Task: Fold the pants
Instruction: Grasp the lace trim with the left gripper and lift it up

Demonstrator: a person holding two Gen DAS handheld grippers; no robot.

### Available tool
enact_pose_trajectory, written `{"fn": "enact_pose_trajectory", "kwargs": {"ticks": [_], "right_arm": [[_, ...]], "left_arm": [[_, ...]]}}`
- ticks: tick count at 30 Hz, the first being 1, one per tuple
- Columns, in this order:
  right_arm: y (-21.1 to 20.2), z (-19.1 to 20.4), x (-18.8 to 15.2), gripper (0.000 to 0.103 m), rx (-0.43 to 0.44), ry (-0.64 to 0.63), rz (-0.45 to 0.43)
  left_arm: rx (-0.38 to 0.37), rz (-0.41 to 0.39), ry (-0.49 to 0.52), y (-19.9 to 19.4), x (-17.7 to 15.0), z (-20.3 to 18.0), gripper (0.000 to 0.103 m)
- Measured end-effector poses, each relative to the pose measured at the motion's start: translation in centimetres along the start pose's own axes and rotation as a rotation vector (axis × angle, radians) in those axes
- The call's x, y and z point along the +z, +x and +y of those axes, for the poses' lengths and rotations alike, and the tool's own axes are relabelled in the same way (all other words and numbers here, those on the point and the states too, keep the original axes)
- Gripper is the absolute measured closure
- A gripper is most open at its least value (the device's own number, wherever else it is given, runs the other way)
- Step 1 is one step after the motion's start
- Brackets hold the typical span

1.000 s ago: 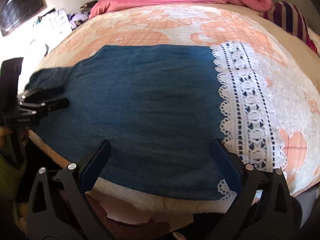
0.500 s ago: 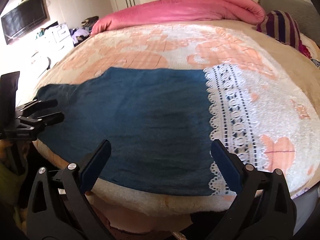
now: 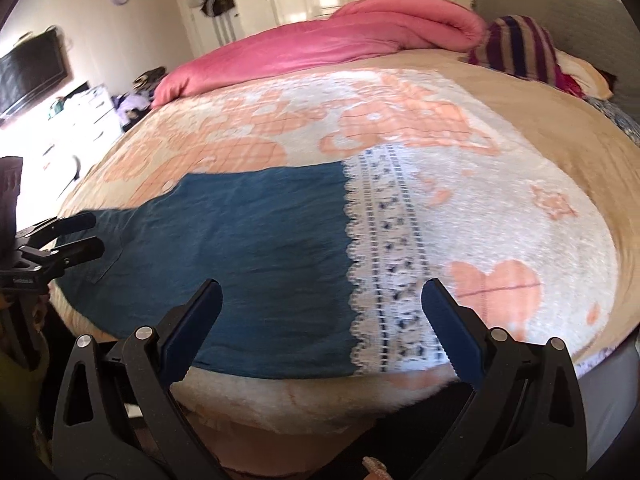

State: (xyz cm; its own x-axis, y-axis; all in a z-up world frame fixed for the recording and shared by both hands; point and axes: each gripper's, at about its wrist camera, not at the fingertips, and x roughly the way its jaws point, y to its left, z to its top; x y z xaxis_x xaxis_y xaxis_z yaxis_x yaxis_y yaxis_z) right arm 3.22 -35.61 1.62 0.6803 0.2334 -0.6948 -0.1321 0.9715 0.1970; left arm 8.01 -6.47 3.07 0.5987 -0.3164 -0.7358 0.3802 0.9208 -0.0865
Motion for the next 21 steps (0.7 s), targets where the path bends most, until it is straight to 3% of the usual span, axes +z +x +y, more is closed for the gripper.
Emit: {"fn": "enact_pose_trajectory", "kwargs": {"ticks": [11,17,21], "right_arm": [[-0.5,-4.6,-0.9,0.009,-0.028,0.154,0.000],[0.5,-5.7,-1.2,0.009,-0.007,0.213,0.039],[1.4,-5.7,-1.2,0.009,0.004,0.213,0.078]], "left_arm": [[-0.075,0.035,0.151,3.6,5.8,-5.7,0.004],[-0.080,0.083,0.224,7.7,8.5,-7.9,0.004],[-0.135,0.141,0.214,11.2,10.4,-8.5,0.004]]}}
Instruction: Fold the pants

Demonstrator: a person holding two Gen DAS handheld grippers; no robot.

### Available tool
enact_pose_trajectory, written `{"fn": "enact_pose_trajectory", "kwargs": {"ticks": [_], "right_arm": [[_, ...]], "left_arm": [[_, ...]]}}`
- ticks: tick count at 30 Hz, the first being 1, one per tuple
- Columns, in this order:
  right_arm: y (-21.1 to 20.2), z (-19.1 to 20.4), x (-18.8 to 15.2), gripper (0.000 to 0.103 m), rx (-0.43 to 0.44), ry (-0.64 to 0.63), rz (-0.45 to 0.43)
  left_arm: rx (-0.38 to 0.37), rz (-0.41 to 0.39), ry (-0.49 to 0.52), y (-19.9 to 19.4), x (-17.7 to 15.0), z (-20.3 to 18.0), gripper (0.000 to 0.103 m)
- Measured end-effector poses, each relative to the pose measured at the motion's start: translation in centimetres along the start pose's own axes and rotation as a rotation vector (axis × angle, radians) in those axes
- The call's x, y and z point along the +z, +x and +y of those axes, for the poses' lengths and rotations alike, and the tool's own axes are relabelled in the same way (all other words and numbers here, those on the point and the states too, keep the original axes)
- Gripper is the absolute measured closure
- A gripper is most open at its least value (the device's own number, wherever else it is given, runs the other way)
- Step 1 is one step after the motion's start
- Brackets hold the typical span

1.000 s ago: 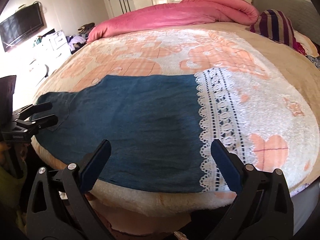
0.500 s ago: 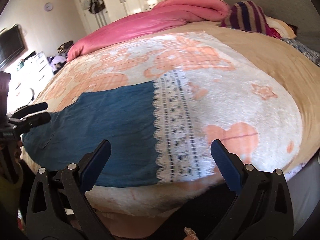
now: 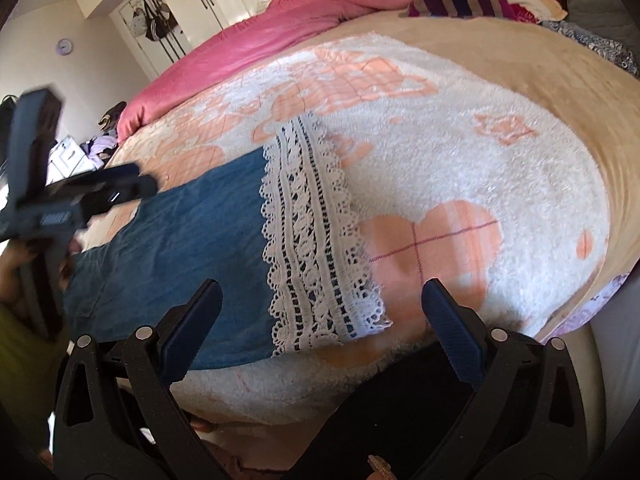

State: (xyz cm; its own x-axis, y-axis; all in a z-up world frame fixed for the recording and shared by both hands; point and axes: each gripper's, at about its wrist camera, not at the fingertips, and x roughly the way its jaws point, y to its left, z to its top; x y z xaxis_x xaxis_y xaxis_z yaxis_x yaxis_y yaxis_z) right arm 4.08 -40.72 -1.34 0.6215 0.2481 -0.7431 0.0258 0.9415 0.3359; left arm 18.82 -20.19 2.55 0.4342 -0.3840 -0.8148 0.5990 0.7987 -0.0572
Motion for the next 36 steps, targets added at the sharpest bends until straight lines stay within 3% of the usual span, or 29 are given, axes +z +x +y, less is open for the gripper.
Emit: {"fn": "enact_pose_trajectory", "kwargs": {"ticks": [7,12,14,15,16,19,21,28,32,36], "right_arm": [[1.3,0.4,-0.1,0.009,-0.011,-0.013,0.043],[1.7,1.2,-0.1,0.009,0.052,-0.041,0.049],[1.9,1.2,-0.1,0.018,0.070,-0.034,0.045],[1.9,1.0,-0.1,0.019,0.072,-0.024,0.046],[1.9,0.7,0.1,0.022,0.079,-0.008,0.040],[2.1,0.3,0.3,0.028,0.104,0.013,0.042],[2.3,0.3,0.5,0.033,0.126,0.021,0.046],[2.6,0.4,0.7,0.036,0.136,0.037,0.043],[2.5,-0.1,1.0,0.049,0.155,0.061,0.021],[2.3,-0.1,1.0,0.052,0.165,0.062,0.017]], "left_arm": [[-0.025,0.053,0.046,5.8,3.6,-0.1,0.004],[-0.130,0.116,0.017,9.9,5.0,0.3,0.005],[-0.135,0.116,0.035,10.8,5.0,0.0,0.006],[-0.125,0.110,0.059,11.1,4.9,-0.2,0.015],[-0.140,0.112,0.074,11.3,4.8,-0.4,0.030],[-0.192,0.103,0.084,11.4,4.7,-0.8,0.045],[-0.222,0.102,0.087,11.2,4.7,-0.9,0.048],[-0.286,0.107,0.073,11.6,4.3,-0.7,0.039],[-0.310,0.111,0.058,11.9,4.3,-0.4,0.038],[-0.331,0.121,0.054,11.9,4.4,0.0,0.038]]}}
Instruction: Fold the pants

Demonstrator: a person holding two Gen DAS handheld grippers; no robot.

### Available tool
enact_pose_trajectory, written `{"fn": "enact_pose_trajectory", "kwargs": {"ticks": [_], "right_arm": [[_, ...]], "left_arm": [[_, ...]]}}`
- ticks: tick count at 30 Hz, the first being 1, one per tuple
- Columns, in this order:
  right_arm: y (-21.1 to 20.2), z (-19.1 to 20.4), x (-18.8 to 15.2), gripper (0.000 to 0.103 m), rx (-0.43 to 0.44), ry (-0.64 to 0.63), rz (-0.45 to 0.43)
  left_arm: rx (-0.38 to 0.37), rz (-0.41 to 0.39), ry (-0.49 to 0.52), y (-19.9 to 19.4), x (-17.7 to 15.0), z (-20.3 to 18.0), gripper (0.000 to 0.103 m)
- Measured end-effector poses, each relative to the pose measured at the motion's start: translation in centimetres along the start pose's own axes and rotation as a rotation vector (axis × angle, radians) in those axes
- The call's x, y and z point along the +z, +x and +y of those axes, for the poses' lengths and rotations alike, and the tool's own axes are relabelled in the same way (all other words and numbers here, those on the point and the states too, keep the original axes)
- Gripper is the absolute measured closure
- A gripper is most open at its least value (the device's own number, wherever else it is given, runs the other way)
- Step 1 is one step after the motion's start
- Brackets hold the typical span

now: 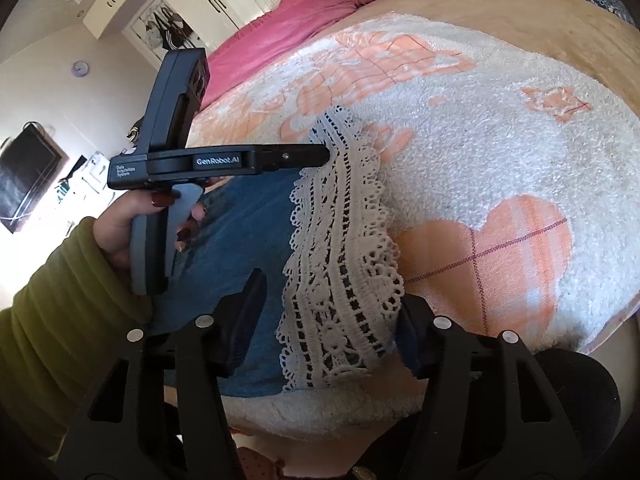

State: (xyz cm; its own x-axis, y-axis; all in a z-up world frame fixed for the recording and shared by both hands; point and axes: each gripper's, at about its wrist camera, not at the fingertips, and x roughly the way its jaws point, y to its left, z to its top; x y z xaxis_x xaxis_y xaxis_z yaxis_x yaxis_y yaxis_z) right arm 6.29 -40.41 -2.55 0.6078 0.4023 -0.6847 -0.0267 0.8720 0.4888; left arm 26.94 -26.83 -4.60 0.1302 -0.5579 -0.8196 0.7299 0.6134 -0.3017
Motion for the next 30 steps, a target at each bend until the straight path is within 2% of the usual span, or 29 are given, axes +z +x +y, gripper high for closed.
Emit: {"fn": "enact_pose_trajectory", "kwargs": {"ticks": [2,4,7,10,12,16,20,22,25,30], "right_arm": [[0.1,0.1,0.0,0.055,0.006,-0.005,0.003],[0.3,0.2,0.1,0.055,0.009,-0.006,0.008],[0.9,0.2,0.2,0.054,0.007,-0.005,0.030],[1.5,0.7,0.4,0.033,0.031,-0.026,0.049],[1.8,1.1,0.5,0.032,0.012,-0.044,0.049],[1.6,0.5,0.5,0.047,0.011,-0.019,0.031],[1.8,0.6,0.5,0.049,0.001,-0.032,0.032],[1.7,0.4,0.5,0.057,0.006,-0.023,0.027],[1.9,0.7,0.6,0.063,0.010,-0.037,0.027],[1.7,1.2,0.5,0.070,0.014,-0.064,0.014]], "left_arm": [[0.011,0.003,0.006,0.1,0.0,-0.3,0.040],[-0.008,0.011,0.026,0.2,0.0,-0.8,0.058],[-0.004,0.020,0.034,0.3,0.2,-1.0,0.059],[-0.035,-0.003,-0.004,0.6,0.2,-0.5,0.051],[-0.036,-0.010,-0.008,0.8,0.0,-0.5,0.051],[-0.012,0.005,-0.034,0.7,0.1,-0.8,0.057],[0.000,0.005,-0.046,0.6,0.1,-0.9,0.061],[-0.006,-0.006,-0.063,0.4,-0.1,-0.7,0.072],[-0.027,-0.021,-0.086,-0.2,-0.6,-0.4,0.080],[-0.043,-0.052,-0.100,-1.8,-1.1,-0.6,0.083]]}}
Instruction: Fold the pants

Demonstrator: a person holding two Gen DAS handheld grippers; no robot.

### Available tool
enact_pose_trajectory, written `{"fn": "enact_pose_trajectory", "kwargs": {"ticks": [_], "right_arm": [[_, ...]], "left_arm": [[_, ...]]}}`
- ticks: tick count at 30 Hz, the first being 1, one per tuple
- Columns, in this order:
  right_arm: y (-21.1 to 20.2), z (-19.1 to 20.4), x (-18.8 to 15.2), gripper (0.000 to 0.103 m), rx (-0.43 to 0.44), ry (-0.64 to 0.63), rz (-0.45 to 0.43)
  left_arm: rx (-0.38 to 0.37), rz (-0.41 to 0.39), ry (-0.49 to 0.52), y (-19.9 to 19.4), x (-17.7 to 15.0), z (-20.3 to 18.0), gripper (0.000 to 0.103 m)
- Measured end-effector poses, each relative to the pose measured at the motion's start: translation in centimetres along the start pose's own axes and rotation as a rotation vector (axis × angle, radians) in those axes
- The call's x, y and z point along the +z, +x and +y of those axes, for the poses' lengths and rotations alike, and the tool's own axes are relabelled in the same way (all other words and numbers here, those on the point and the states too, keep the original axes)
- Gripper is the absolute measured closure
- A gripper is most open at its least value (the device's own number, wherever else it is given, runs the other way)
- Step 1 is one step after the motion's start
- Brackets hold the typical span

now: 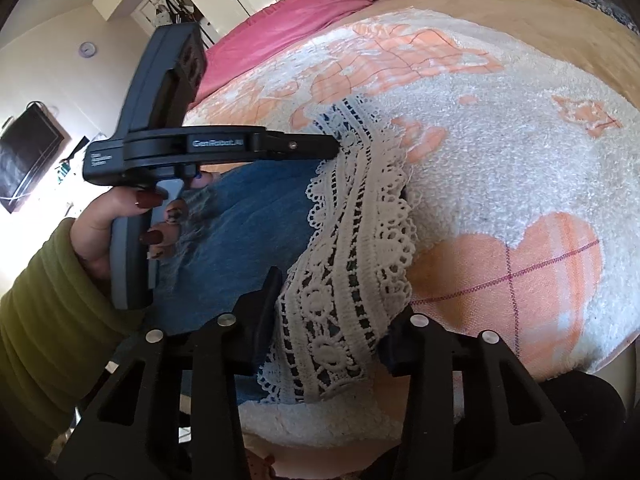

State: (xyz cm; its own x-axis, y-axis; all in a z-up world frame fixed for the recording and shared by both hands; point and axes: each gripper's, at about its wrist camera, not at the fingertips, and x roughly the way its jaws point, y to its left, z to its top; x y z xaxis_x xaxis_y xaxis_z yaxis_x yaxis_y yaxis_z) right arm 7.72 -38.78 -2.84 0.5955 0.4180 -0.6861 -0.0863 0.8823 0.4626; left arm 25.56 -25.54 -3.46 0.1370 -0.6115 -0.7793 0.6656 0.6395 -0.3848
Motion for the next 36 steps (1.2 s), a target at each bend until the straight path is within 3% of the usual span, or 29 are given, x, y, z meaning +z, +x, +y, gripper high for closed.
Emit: {"fn": "enact_pose_trajectory", "kwargs": {"ticks": [2,6,11,18,20,22,24,27,30,32,34,36], "right_arm": [[-0.5,0.8,-0.1,0.076,0.029,-0.037,-0.026],[-2.0,3.7,-0.4,0.077,0.074,-0.164,-0.101],[-2.6,8.2,-0.5,0.078,0.154,-0.282,-0.130],[1.4,14.8,-1.1,0.078,0.218,-0.440,-0.035],[3.2,16.3,-2.0,0.078,0.190,-0.506,0.006],[5.4,17.4,-3.2,0.078,0.146,-0.556,0.066],[6.7,17.9,-4.4,0.077,0.098,-0.591,0.098],[6.9,18.9,-5.6,0.071,0.060,-0.660,0.085],[7.0,20.2,-6.3,0.068,-0.002,-0.755,0.045],[6.9,21.1,-7.0,0.063,-0.007,-0.804,0.019],[6.9,22.0,-8.0,0.058,-0.009,-0.868,-0.007],[6.9,23.1,-9.1,0.053,-0.015,-0.950,-0.028]], "left_arm": [[-0.013,-0.022,-0.001,-1.0,-0.2,-0.2,0.083],[-0.035,-0.097,-0.009,-4.3,-0.8,-0.1,0.083],[-0.043,-0.180,0.006,-9.5,-2.4,0.8,0.083],[0.050,-0.261,-0.070,-15.0,-7.5,4.4,0.081],[0.084,-0.259,-0.121,-15.5,-9.3,5.8,0.076],[0.106,-0.267,-0.194,-16.3,-11.2,7.6,0.055],[0.120,-0.315,-0.256,-17.4,-13.1,8.9,0.042],[0.037,-0.425,-0.375,-19.3,-16.3,11.1,0.036],[-0.075,-0.453,-0.540,-20.5,-17.6,14.3,0.032],[-0.115,-0.479,-0.566,-21.0,-17.9,14.7,0.025],[-0.152,-0.469,-0.585,-21.2,-18.2,15.1,0.010],[-0.192,-0.445,-0.608,-20.7,-18.1,15.1,0.010]]}}
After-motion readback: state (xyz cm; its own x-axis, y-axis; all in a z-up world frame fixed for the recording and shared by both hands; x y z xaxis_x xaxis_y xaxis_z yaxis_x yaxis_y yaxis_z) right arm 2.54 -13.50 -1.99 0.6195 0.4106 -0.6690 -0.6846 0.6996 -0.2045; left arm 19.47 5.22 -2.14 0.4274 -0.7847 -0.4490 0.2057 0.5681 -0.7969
